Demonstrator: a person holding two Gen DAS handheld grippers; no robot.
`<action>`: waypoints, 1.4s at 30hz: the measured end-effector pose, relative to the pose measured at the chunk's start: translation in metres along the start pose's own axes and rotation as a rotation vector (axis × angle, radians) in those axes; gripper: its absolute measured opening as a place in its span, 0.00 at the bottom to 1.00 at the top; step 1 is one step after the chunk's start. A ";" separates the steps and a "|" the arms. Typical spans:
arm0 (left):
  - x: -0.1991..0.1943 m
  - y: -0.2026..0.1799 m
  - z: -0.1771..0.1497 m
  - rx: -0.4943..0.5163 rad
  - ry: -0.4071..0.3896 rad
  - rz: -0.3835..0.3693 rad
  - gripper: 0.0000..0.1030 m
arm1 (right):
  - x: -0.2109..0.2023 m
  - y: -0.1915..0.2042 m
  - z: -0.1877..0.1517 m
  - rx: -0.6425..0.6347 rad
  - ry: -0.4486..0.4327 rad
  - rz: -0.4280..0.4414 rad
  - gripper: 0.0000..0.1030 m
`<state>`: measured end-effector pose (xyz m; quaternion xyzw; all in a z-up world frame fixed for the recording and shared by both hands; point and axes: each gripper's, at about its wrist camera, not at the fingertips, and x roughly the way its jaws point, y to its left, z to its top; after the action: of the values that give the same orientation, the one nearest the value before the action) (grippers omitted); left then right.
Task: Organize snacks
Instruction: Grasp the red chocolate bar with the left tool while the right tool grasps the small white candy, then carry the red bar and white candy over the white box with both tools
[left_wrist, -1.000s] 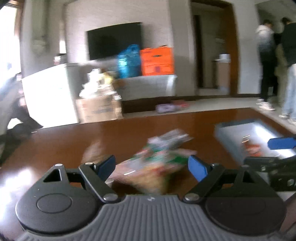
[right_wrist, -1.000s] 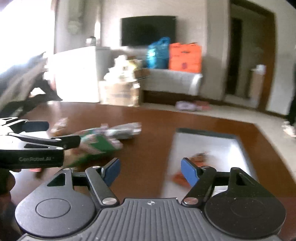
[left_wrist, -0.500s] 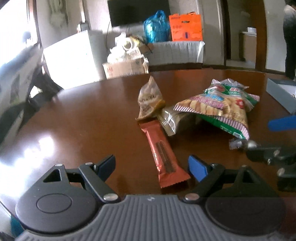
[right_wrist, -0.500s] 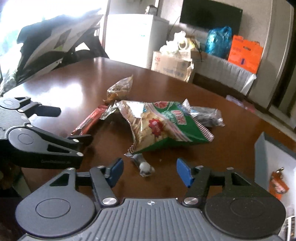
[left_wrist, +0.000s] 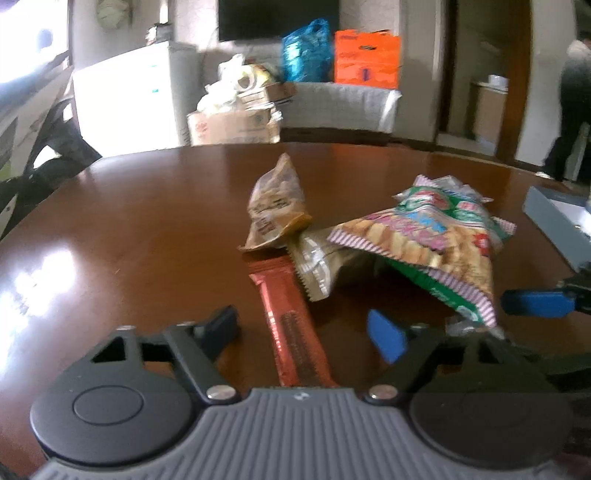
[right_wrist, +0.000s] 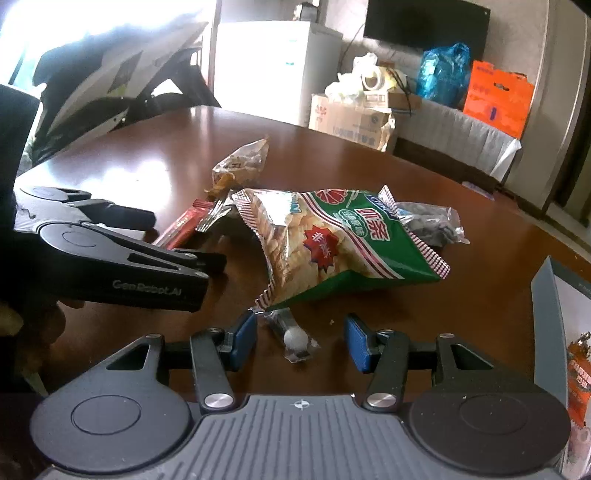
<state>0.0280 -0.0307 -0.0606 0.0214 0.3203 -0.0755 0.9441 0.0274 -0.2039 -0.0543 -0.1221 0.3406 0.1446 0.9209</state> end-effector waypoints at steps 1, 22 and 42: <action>0.003 0.000 0.005 0.008 -0.006 -0.012 0.45 | 0.000 -0.001 0.001 0.006 0.005 0.015 0.44; -0.006 0.010 -0.001 -0.018 -0.002 0.032 0.19 | -0.011 0.016 0.004 -0.003 0.028 0.092 0.21; -0.052 0.000 -0.002 0.038 -0.049 0.062 0.19 | -0.054 0.017 0.010 0.023 -0.071 0.121 0.21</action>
<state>-0.0134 -0.0236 -0.0305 0.0472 0.2948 -0.0529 0.9529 -0.0117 -0.1947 -0.0134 -0.0855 0.3161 0.2005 0.9233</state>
